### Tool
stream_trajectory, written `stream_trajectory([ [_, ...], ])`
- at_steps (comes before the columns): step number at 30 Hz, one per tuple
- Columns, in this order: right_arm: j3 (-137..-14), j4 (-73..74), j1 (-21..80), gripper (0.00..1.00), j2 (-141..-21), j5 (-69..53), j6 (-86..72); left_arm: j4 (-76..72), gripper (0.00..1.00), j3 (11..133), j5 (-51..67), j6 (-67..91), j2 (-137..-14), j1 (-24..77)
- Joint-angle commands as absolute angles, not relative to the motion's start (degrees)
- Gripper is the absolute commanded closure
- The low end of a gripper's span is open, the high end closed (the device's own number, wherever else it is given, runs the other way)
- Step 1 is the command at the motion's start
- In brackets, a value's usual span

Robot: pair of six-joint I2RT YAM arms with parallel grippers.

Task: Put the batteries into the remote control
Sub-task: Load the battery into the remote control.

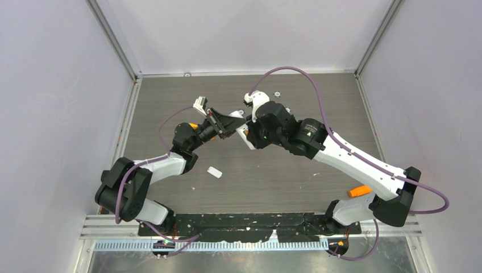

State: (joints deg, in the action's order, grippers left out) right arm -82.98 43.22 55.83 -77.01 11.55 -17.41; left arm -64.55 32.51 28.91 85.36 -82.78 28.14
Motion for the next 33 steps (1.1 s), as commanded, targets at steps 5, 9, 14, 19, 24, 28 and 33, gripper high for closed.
stream_trajectory([
  [5, -86.6, 45.1, 56.1, 0.84, -78.6, 13.7, -15.0, -68.4, 1.0, 32.7, 27.5, 85.3, -82.4, 28.4],
  [9, -86.9, 45.7, 56.2, 0.81, -78.9, 13.9, -14.7, -67.6, 1.0, 33.1, 28.0, 84.9, -82.5, 28.4],
  [14, -87.3, 46.0, 56.1, 0.74, -79.6, 14.0, -14.5, -66.8, 1.0, 33.1, 28.0, 84.5, -82.4, 28.4],
  [19, -87.6, 45.8, 56.1, 0.66, -79.4, 14.3, -14.9, -66.5, 1.0, 33.0, 28.2, 84.5, -82.6, 28.4],
  [24, -88.0, 45.2, 56.2, 0.63, -78.9, 14.8, -15.5, -66.3, 1.0, 33.0, 28.2, 84.7, -82.6, 28.4],
  [28, -87.5, 44.1, 56.1, 0.53, -77.0, 14.9, -17.2, -65.5, 1.0, 32.8, 27.8, 85.6, -82.6, 28.4],
  [33, -82.7, 40.0, 54.7, 0.3, -70.9, 15.1, -21.5, -66.7, 1.0, 32.0, 26.1, 91.1, -83.3, 28.4],
])
